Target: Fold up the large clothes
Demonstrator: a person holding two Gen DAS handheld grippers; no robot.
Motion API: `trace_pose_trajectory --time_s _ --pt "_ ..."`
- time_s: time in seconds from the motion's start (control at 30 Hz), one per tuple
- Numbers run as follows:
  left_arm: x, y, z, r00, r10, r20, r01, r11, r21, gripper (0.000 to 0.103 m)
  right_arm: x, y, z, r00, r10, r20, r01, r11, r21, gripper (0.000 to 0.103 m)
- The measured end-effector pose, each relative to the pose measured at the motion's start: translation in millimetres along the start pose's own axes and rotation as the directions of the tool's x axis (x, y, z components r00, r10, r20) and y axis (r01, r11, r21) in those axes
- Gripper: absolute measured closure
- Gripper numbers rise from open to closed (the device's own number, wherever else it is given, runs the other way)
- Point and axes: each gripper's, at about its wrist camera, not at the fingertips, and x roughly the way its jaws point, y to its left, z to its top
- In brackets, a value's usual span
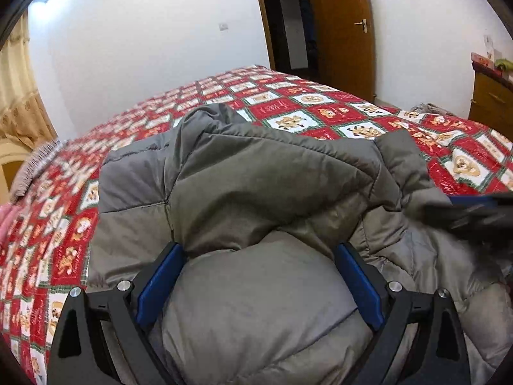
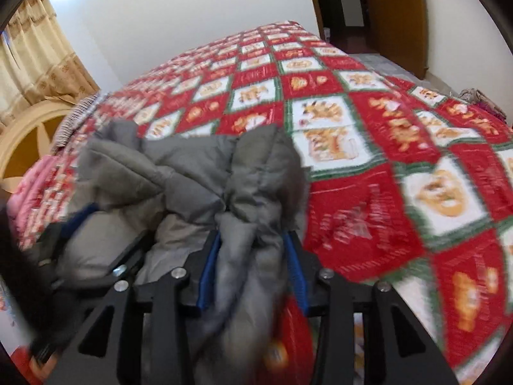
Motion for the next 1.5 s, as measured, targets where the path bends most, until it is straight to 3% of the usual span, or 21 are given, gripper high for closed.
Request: trace_pose_trajectory --time_s 0.13,0.27,0.37,0.43,0.57,0.63,0.7,0.93,1.03,1.17,1.2,1.27,1.3,1.4,1.5 --pt "-15 6 6 0.998 -0.030 -0.047 0.028 0.999 -0.041 0.007 -66 9 6 0.996 -0.058 0.062 0.060 0.998 -0.031 0.057" --pt "-57 14 10 0.998 -0.041 -0.046 0.038 0.998 -0.056 0.007 -95 20 22 0.997 0.038 0.074 -0.045 0.994 0.096 0.057" --pt "-80 42 7 0.999 -0.030 -0.035 0.025 0.989 -0.145 0.007 -83 26 34 0.989 0.142 0.050 -0.150 0.948 0.280 0.053" --pt "-85 71 3 0.999 -0.027 -0.044 0.016 0.970 -0.242 0.007 -53 36 34 0.984 0.175 0.013 -0.170 0.929 0.329 0.053" --pt "-69 109 -15 0.991 0.020 -0.130 -0.066 0.930 -0.362 0.007 -12 52 8 0.999 -0.034 -0.016 0.037 0.977 0.212 0.053" --pt "-57 107 -24 0.990 0.005 -0.142 -0.056 0.931 -0.360 0.007 4 49 -10 0.992 -0.125 0.020 0.121 0.980 0.161 0.057" --pt "-46 98 -30 0.992 -0.013 -0.125 -0.032 0.935 -0.353 0.007 13 42 -23 0.984 -0.168 0.067 0.157 0.977 0.143 0.051" --pt "-12 83 -40 0.993 -0.077 -0.085 0.038 0.920 -0.389 0.005 28 27 -46 0.975 -0.157 0.156 0.133 0.979 0.156 0.046" --pt "-2 86 -41 0.985 -0.119 -0.121 0.060 0.910 -0.410 0.005 28 31 -43 0.975 -0.167 0.148 0.145 0.979 0.145 0.045" --pt "-12 104 -36 0.961 -0.220 -0.167 0.137 0.904 -0.404 0.005 11 35 -42 0.982 -0.140 0.127 0.123 0.983 0.132 0.042" --pt "-21 111 -35 0.963 -0.221 -0.154 0.144 0.906 -0.399 0.005 -2 34 -43 0.982 -0.123 0.142 0.103 0.985 0.137 0.040" --pt "-56 124 -35 0.979 -0.198 -0.050 0.165 0.910 -0.381 0.006 -24 31 -44 0.978 -0.092 0.185 0.066 0.988 0.141 0.018" --pt "-67 128 -35 0.980 -0.197 -0.010 0.179 0.909 -0.375 0.005 -34 29 -46 0.977 -0.076 0.198 0.050 0.990 0.135 0.000" --pt "-74 135 -34 0.961 -0.272 0.050 0.270 0.882 -0.387 0.005 -38 23 -46 0.986 -0.040 0.160 0.021 0.992 0.121 0.000" --pt "-45 129 -38 0.931 -0.365 -0.007 0.327 0.843 -0.428 0.005 -15 23 -46 0.998 0.013 0.066 -0.021 0.993 0.114 0.000"
